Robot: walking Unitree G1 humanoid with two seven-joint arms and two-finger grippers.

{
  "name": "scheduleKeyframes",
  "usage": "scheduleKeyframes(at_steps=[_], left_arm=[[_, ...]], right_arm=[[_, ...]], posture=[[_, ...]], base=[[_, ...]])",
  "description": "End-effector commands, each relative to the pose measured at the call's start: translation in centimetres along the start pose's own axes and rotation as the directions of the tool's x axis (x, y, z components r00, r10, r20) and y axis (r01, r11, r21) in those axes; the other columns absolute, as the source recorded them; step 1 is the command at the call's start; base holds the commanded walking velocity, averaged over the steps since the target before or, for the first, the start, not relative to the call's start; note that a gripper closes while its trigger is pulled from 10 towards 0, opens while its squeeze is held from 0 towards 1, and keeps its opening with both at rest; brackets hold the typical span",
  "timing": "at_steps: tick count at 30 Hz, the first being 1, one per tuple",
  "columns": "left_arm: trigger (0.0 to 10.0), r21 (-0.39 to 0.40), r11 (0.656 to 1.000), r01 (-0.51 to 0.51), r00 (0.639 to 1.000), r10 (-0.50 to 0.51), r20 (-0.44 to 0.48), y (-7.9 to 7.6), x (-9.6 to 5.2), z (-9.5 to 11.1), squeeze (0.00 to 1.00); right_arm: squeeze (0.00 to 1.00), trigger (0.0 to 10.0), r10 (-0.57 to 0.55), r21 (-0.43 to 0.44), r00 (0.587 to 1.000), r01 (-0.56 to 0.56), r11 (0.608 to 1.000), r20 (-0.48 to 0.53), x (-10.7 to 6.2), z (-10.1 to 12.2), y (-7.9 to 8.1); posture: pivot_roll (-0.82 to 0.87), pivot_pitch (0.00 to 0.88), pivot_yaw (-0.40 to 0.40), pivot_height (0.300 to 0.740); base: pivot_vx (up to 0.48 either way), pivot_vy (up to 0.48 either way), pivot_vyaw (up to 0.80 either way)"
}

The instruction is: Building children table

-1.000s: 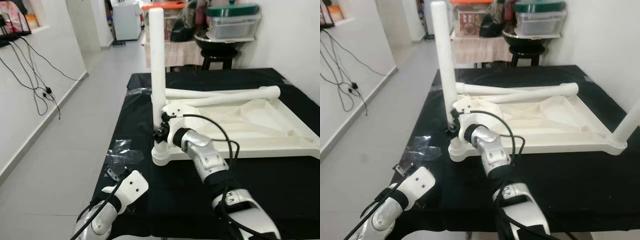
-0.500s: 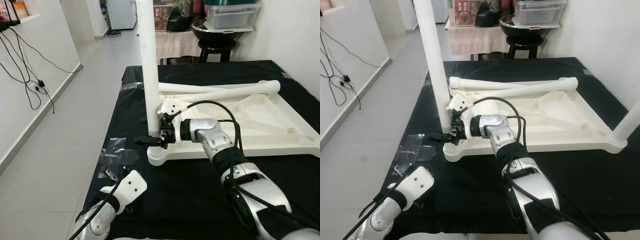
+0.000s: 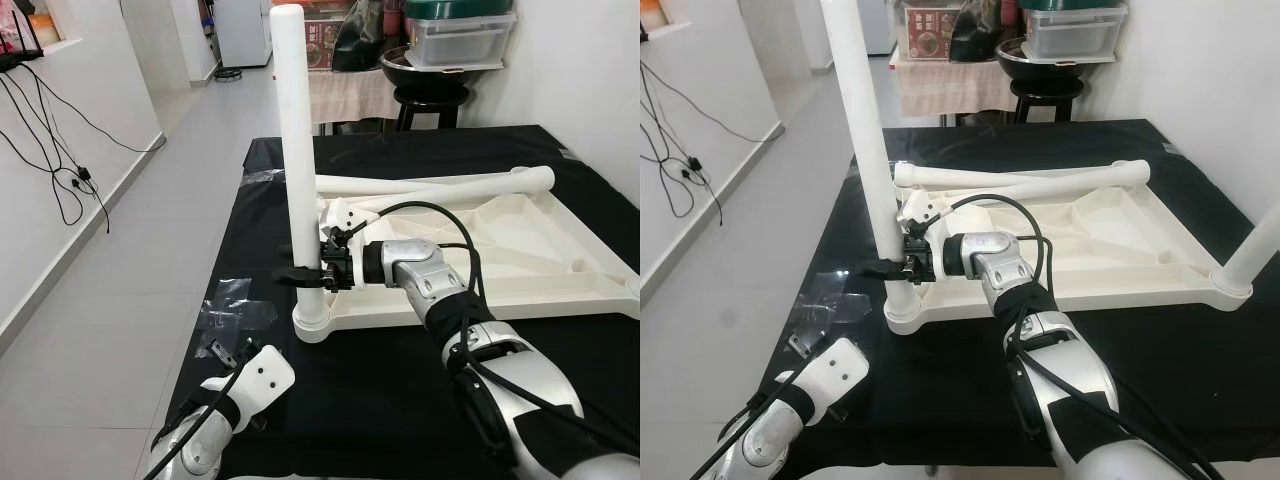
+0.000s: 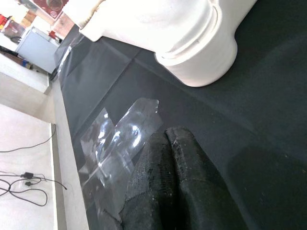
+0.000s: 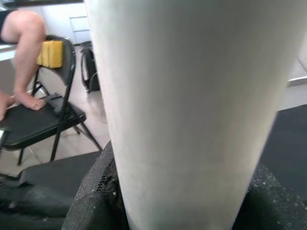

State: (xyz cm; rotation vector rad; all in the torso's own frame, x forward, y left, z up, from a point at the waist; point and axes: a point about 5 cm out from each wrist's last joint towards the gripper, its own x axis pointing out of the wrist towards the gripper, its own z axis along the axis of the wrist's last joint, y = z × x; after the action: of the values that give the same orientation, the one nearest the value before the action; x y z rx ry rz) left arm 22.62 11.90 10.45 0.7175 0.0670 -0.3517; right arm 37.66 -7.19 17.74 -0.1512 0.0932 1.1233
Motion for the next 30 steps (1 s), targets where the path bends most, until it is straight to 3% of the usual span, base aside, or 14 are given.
scheduleKeyframes(at_steps=[1, 2, 3, 4, 7, 9, 11, 15, 16, 19, 20, 26, 28, 30], left_arm=[[10.0, 0.011, 1.0, 0.0, 1.0, 0.0, -0.007, 0.0, -0.4, -0.1, 0.0], [10.0, 0.01, 1.0, -0.001, 1.0, 0.001, -0.006, 0.1, -0.5, -0.1, 0.0], [10.0, 0.01, 1.0, -0.001, 1.0, 0.001, -0.006, 0.1, -0.5, -0.1, 0.0], [10.0, 0.01, 1.0, -0.001, 1.0, 0.001, -0.005, 0.3, -0.6, -0.2, 0.0], [10.0, 0.01, 1.0, -0.001, 1.0, 0.001, -0.006, 0.4, -0.6, -0.3, 0.0], [10.0, 0.009, 1.0, -0.002, 1.0, 0.002, -0.005, 0.4, -0.7, -0.4, 0.0], [10.0, 0.008, 1.0, -0.001, 1.0, 0.001, -0.005, 0.4, -0.7, -0.5, 0.0], [10.0, 0.007, 1.0, -0.001, 1.0, 0.001, -0.005, 0.4, -0.7, -0.5, 0.0], [10.0, 0.008, 1.0, -0.001, 1.0, 0.001, -0.006, 0.4, -0.7, -0.6, 0.0], [10.0, 0.008, 1.0, 0.0, 1.0, 0.0, -0.007, 0.4, -0.8, -0.6, 0.0], [10.0, 0.008, 1.0, 0.0, 1.0, 0.0, -0.008, 0.4, -0.8, -0.7, 0.0], [10.0, 0.008, 1.0, 0.0, 1.0, 0.0, -0.011, 0.5, -0.6, -0.9, 0.0], [10.0, 0.007, 1.0, 0.0, 1.0, 0.0, -0.011, 0.5, -0.6, -1.0, 0.0], [10.0, 0.007, 1.0, 0.0, 1.0, 0.0, -0.011, 0.5, -0.5, -1.0, 0.0]], right_arm=[[0.0, 0.0, -0.273, 0.044, 0.961, 0.275, 0.961, -0.036, -0.7, -1.8, -0.9], [0.0, 0.0, -0.494, 0.016, 0.869, 0.494, 0.869, -0.01, -1.3, -2.7, -0.1], [0.0, 0.0, -0.494, 0.016, 0.869, 0.494, 0.869, -0.01, -1.3, -2.7, -0.1], [0.0, 0.0, -0.693, 0.0, 0.719, 0.694, 0.72, 0.053, -3.0, -3.1, 2.0], [0.0, 0.0, -0.718, 0.0, 0.692, 0.72, 0.694, 0.076, -3.3, -3.0, 3.0], [0.0, 0.0, -0.68, -0.03, 0.729, 0.684, 0.729, 0.078, -2.3, -3.2, 3.9], [0.0, 0.0, -0.651, -0.054, 0.756, 0.655, 0.754, 0.075, -1.3, -2.9, 3.8], [0.0, 0.0, -0.644, -0.058, 0.762, 0.648, 0.76, 0.074, -0.9, -2.6, 3.7], [0.0, 10.0, -0.585, -0.077, 0.806, 0.592, 0.802, 0.093, -0.1, -2.1, 4.0], [0.0, 10.0, -0.559, -0.093, 0.823, 0.567, 0.818, 0.099, 0.3, -1.7, 4.6], [1.0, 10.0, -0.423, -0.101, 0.895, 0.438, 0.893, 0.14, 1.2, -0.1, 4.9], [1.0, 10.0, -0.257, -0.155, 0.951, 0.284, 0.946, 0.175, 1.6, 2.3, 3.7], [0.0, 10.0, -0.127, -0.23, 0.981, 0.159, 0.96, 0.148, 2.1, 3.3, 3.1], [0.0, 10.0, -0.033, -0.276, 0.994, 0.061, 0.959, 0.105, 2.4, 3.6, 3.0]], posture=[[-0.07, 0.0, 0.015, 0.74], [-0.08, 0.002, 0.028, 0.74], [-0.08, 0.002, 0.028, 0.74], [-0.09, 0.0, 0.037, 0.74], [-0.09, 0.0, 0.037, 0.74], [-0.11, 0.0, 0.05, 0.74], [-0.13, 0.0, 0.049, 0.74], [-0.13, 0.0, 0.049, 0.74], [-0.14, 0.0, 0.058, 0.74], [-0.14, 0.0, 0.058, 0.74], [-0.15, 0.0, 0.068, 0.74], [-0.16, 0.0, 0.076, 0.74], [-0.16, 0.0, 0.075, 0.74], [-0.16, 0.0, 0.073, 0.74]], base=[[0.0, 0.0, 0.0], [0.0, 0.0, 0.0], [0.0, 0.0, 0.0], [0.0, 0.0, 0.0], [0.0, 0.0, 0.0], [0.0, 0.0, 0.0], [0.0, 0.0, 0.0], [0.0, 0.0, 0.0], [0.0, 0.0, 0.0], [0.0, 0.0, 0.0], [0.0, 0.0, 0.0], [0.0, 0.0, 0.0], [0.0, 0.0, 0.0], [0.0, 0.0, 0.0]])
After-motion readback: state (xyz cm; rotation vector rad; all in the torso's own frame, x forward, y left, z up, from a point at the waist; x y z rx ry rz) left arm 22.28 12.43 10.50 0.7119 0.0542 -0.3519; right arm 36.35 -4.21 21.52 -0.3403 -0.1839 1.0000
